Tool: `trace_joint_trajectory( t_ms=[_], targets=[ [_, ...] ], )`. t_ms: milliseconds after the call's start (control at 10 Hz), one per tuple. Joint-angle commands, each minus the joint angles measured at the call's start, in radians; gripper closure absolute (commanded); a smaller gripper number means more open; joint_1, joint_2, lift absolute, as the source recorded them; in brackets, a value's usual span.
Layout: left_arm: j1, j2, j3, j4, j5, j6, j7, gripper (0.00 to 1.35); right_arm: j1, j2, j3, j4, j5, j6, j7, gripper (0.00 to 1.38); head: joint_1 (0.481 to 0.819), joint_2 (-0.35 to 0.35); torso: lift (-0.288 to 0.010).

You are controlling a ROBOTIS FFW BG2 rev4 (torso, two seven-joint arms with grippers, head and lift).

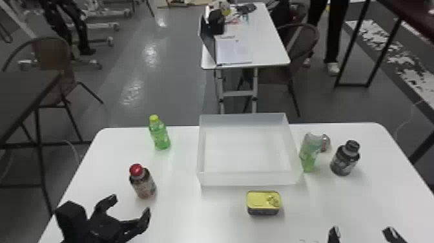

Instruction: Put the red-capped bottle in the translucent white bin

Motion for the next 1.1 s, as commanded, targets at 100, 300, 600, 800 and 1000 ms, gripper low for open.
trace_joint_trajectory(
  t_ms=[100,300,600,800,1000],
  targets=[
    [-0.095,-0.013,0.078,0.126,-0.079,0.013,-0.069,0.12,-0.006,0.001,0.000,0.003,0.001,0.002,0.000,0.12,0.695,0.129,0.000],
    [-0.196,-0.013,0.142,0.246,-0.168,-0.001,-0.166,0.12,-0.018,0.001,0.000,0.006,0.005,0.004,0.002,0.12,0.695,0.152,0.000],
    [-0.305,0.044,0.145,0.390,-0.232,-0.030,-0.197,0.12,-0.027,0.001,0.005,0.013,0.002,0.007,0.002,0.12,0.695,0.190,0.000],
    [-0.395,0.076,0.141,0.511,-0.285,-0.059,-0.226,0.12,-0.034,0.001,0.005,0.017,0.001,0.008,0.002,0.12,0.695,0.200,0.000],
    [-0.484,0.113,0.104,0.615,-0.346,-0.081,-0.241,0.11,-0.040,0.001,0.006,0.020,-0.004,0.008,0.005,0.12,0.695,0.199,0.000]
  ],
)
